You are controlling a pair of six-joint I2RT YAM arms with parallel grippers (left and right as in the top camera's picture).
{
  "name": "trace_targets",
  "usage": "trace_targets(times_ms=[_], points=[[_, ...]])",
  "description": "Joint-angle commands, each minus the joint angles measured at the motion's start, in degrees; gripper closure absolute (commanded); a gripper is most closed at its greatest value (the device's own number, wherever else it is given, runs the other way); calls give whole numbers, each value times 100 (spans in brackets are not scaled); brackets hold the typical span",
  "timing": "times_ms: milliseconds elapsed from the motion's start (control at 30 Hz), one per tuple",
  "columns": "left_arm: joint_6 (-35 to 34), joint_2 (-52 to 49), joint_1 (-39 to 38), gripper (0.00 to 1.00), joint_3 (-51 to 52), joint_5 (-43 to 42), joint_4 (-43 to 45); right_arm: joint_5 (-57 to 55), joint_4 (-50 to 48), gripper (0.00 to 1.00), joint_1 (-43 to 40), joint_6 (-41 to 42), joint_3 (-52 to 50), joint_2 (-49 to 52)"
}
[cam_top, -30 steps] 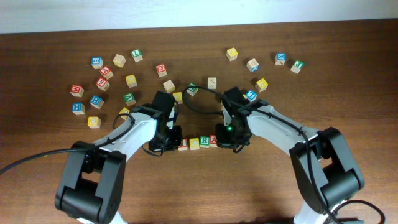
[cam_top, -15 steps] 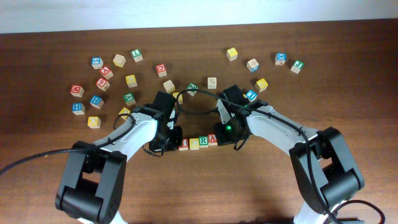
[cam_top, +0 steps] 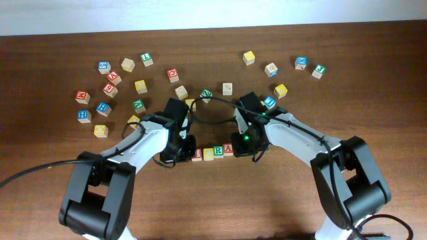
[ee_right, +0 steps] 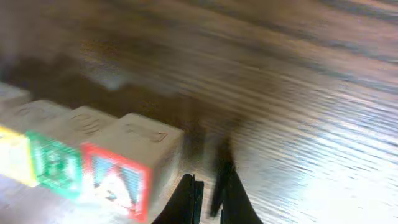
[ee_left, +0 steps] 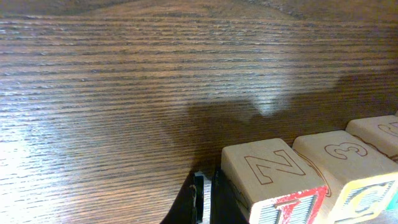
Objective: Spell out ICRA
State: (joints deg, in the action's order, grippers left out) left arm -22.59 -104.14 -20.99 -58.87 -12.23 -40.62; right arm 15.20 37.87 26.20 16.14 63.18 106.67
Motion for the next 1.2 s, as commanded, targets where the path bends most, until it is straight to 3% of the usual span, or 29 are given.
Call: trace_targets(times_ms=[0, 133, 267, 833, 1167], points=[[-74, -107, -35, 100, 302, 7, 57, -452, -66, 96, -210, 238, -70, 0], [-76, -109, -35, 100, 463, 4, 271, 52, -678, 96, -546, 376, -70, 0], [-76, -109, -35, 100, 468, 2, 271, 601, -1231, 96, -350, 391, -72, 0], [-76, -109, -35, 100, 468, 4, 310, 730, -964, 95, -70, 232, -72, 55], [-76, -109, -35, 100, 468, 4, 313, 964, -1521, 94, -63, 428, -70, 55]])
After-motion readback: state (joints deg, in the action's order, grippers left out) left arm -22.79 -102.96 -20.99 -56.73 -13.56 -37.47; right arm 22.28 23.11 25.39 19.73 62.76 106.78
